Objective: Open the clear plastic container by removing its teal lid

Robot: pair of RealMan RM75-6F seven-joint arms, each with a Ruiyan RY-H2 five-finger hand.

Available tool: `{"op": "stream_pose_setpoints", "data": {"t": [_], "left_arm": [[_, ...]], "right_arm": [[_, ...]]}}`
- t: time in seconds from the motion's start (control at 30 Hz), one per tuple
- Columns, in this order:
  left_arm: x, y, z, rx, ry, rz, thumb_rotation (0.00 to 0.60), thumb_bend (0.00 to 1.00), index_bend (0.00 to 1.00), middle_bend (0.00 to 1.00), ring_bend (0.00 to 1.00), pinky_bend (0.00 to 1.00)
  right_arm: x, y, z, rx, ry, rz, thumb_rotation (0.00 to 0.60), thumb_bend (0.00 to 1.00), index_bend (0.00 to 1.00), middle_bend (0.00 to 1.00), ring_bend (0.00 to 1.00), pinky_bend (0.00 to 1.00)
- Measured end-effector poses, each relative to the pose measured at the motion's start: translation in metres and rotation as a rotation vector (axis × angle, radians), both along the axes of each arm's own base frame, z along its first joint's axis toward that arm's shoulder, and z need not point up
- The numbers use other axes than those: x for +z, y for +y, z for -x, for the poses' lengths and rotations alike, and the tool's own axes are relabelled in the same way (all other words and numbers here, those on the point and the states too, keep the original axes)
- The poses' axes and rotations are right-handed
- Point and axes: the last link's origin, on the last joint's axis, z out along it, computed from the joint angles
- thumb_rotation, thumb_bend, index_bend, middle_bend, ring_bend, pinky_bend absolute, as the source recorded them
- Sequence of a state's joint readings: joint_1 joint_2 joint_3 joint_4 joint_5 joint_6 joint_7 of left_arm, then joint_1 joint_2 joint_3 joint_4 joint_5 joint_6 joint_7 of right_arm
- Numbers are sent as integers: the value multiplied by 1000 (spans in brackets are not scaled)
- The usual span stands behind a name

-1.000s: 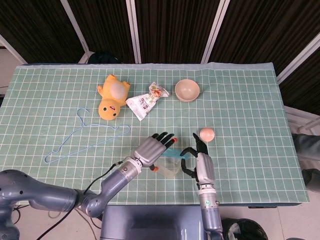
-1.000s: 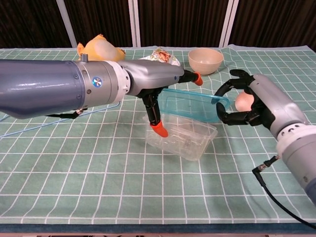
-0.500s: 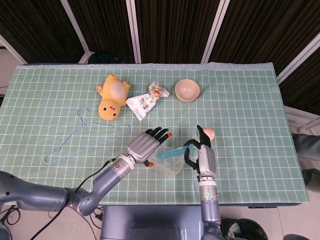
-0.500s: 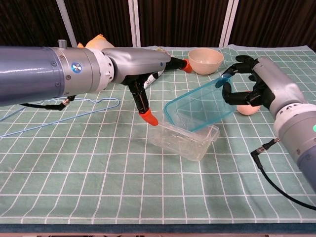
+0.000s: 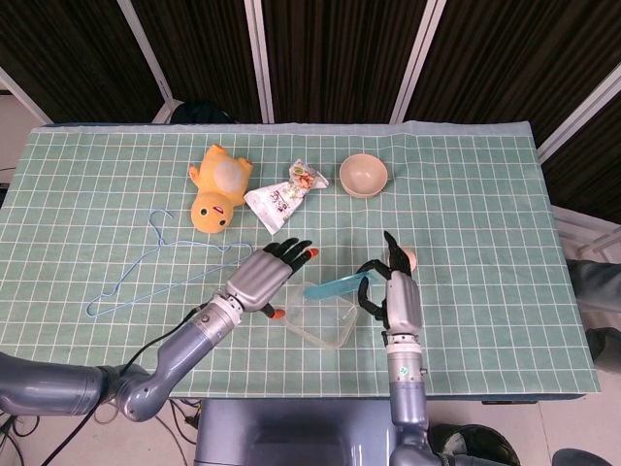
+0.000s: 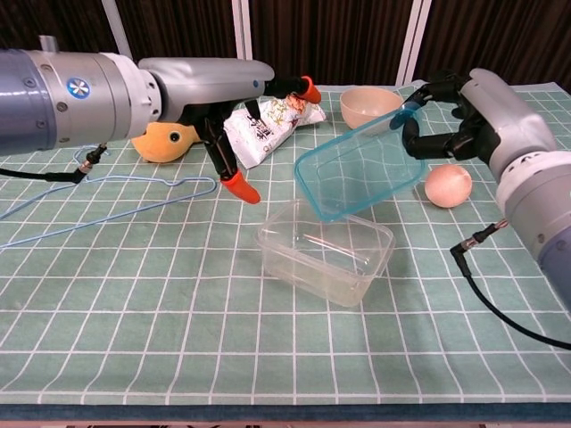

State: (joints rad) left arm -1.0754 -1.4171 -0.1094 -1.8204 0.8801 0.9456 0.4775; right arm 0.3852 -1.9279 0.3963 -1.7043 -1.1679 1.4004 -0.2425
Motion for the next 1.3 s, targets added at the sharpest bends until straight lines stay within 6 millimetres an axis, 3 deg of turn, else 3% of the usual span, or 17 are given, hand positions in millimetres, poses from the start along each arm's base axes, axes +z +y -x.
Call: {"op": "stream_pose_setpoints", "data": {"t": [0.23,0.57,0.87,0.93,1.0,1.03,1.1,1.2,1.3], "left_arm": [[22,0,9,13,-33,-23,600,20,0,0,7,177],[49,-4,29,46,-82,-53,600,20,0,0,7,177],[69,-6,51,78,-101,-82,600,20,0,0,7,177],[73,-6,55,87,-105,-89,600,20,0,0,7,177],[76,-5,58,95,-107,-95,600,20,0,0,7,177],[78,-5,60,101,-109,-97,600,20,0,0,7,177],[80,-6,64,109,-112,-98,600,20,0,0,7,177],[82,-8,69,115,-110,-98,600,21,0,0,7,177],[83,-11,73,117,-104,-97,600,20,0,0,7,177]], "right_arm": [[19,-15,8,9,62,48,600,676,605,10,0,0],[47,-35,45,-22,205,97,600,676,605,14,0,0],[47,-34,68,-60,327,64,600,676,601,14,0,0],[46,-33,70,-62,345,57,600,676,523,13,0,0],[43,-32,71,-65,364,44,600,631,288,6,0,0],[42,-31,71,-66,370,37,600,558,144,2,0,0],[38,-30,72,-71,381,15,600,398,15,0,0,0],[34,-30,72,-76,392,-16,600,246,0,0,0,0],[33,-31,72,-84,388,-27,600,188,0,0,0,0]]}}
